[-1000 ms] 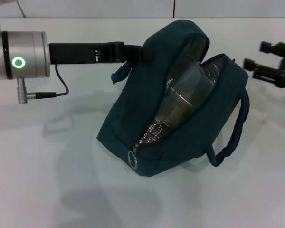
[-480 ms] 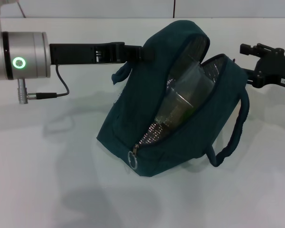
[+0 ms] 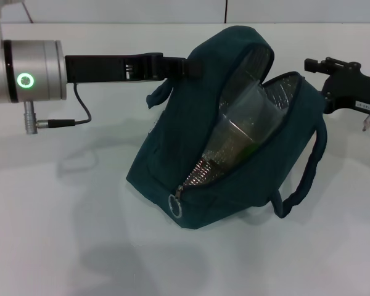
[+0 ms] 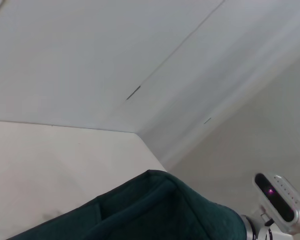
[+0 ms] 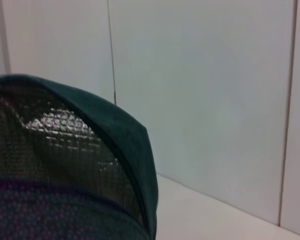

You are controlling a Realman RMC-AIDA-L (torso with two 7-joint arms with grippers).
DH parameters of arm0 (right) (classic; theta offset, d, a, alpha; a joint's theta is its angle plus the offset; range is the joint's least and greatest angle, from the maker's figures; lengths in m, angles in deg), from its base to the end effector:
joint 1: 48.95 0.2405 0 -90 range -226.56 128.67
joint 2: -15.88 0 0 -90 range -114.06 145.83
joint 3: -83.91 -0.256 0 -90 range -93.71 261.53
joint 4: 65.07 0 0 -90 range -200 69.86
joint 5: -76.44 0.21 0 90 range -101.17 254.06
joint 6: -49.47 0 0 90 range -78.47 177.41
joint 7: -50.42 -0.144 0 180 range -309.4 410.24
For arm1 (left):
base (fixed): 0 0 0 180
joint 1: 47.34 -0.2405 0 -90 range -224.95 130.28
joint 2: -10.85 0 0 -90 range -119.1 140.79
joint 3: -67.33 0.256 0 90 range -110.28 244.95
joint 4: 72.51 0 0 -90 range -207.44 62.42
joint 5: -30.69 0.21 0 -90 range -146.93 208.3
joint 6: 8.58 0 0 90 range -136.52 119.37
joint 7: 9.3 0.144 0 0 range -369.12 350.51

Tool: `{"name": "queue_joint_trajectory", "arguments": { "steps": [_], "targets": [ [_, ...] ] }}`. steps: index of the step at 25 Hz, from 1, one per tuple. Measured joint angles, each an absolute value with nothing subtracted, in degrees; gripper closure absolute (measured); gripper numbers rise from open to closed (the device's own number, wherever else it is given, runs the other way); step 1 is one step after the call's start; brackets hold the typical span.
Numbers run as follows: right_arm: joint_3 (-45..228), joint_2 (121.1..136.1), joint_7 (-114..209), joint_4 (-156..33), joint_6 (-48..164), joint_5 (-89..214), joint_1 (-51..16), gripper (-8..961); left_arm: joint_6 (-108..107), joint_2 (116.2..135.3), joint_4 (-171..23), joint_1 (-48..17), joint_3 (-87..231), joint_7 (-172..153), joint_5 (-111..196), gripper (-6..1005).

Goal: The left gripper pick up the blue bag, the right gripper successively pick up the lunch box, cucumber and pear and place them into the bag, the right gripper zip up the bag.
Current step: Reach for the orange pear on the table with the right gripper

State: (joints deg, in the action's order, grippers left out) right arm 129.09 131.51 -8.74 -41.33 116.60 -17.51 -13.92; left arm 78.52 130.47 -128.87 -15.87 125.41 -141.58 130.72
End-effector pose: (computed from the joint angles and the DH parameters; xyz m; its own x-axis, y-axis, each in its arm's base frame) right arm 0.2691 0.3881 0.0009 0.8304 -0.1435 -0.5383 -0.4438 -0.7546 -0.4834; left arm -0.1680 0.3568 0.0164 0.4506 0.7449 0.4920 0.7506 -0.6145 0.2428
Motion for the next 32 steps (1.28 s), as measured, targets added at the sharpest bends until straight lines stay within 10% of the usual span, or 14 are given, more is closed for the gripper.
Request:
{"name": "queue_joint_trajectory", "arguments": {
  "steps": [6,9,32],
  "targets": [
    [129.31,131.78,-7.86,-41.34,116.05,-17.18,-13.82,276,78.52,130.47,-128.93,-15.87,125.43,-141.58,130.71,932],
    [129.3,131.81,-7.8,-41.35,116.26,-17.07,-13.81,499,78.52,130.46,-128.93,-15.87,125.42,-141.58,130.67,931],
    [129.01,131.72,-6.78,-40.81,117.38,-16.97,-13.72,926,78.52,130.46,-128.91,-16.11,125.42,-141.58,130.61,930]
  ]
}}
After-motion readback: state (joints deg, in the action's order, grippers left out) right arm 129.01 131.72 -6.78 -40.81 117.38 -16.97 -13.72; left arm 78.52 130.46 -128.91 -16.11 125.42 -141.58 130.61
